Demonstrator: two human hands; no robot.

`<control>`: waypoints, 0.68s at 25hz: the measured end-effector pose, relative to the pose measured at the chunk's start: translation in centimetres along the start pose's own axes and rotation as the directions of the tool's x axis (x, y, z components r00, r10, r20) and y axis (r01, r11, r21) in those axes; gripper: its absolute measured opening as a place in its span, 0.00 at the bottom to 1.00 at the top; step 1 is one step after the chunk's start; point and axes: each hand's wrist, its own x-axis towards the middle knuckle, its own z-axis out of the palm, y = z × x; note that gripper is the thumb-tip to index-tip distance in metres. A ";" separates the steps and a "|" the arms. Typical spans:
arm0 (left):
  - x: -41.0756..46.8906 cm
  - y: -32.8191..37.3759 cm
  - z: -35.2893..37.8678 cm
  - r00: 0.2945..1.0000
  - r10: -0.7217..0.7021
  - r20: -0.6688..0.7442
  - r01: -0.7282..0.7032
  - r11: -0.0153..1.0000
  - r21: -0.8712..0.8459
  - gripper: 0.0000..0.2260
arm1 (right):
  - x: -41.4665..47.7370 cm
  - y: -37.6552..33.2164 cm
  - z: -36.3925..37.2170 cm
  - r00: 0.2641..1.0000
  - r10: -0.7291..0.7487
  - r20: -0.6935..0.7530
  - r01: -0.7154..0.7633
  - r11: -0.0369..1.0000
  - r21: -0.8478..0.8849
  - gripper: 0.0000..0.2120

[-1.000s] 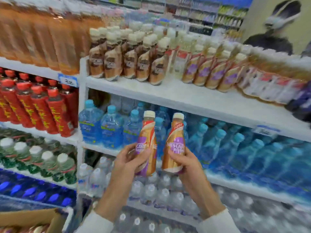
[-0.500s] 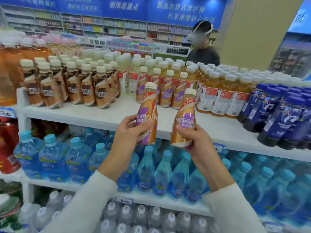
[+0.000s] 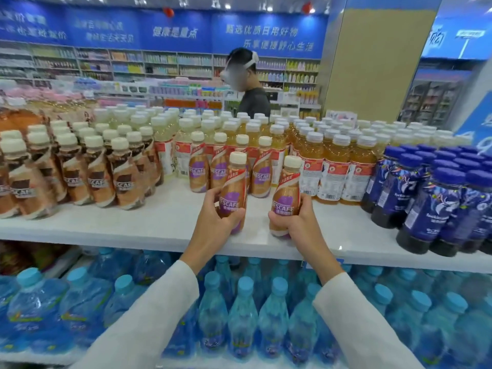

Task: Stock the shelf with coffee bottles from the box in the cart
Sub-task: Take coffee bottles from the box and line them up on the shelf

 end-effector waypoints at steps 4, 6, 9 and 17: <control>0.2 -0.6 0.0 0.999 0.020 0.039 -0.021 1.000 0.015 0.29 | 0.5 0.5 -0.2 1.000 -0.023 0.007 0.023 0.997 -0.073 0.33; 0.1 -1.0 -0.5 0.998 0.002 0.067 -0.005 0.999 0.035 0.31 | 0.0 0.4 -0.4 0.999 0.004 0.036 0.000 0.994 -0.110 0.36; 0.4 -1.5 -1.9 0.991 -0.033 0.132 0.028 0.999 0.042 0.32 | -1.0 0.6 -0.8 0.998 -0.048 -0.043 0.038 0.976 -0.215 0.38; 1.1 -1.4 -2.2 0.996 -0.028 0.089 0.018 0.995 0.103 0.29 | -0.8 0.9 -0.5 0.993 -0.089 -0.076 0.066 0.964 -0.257 0.32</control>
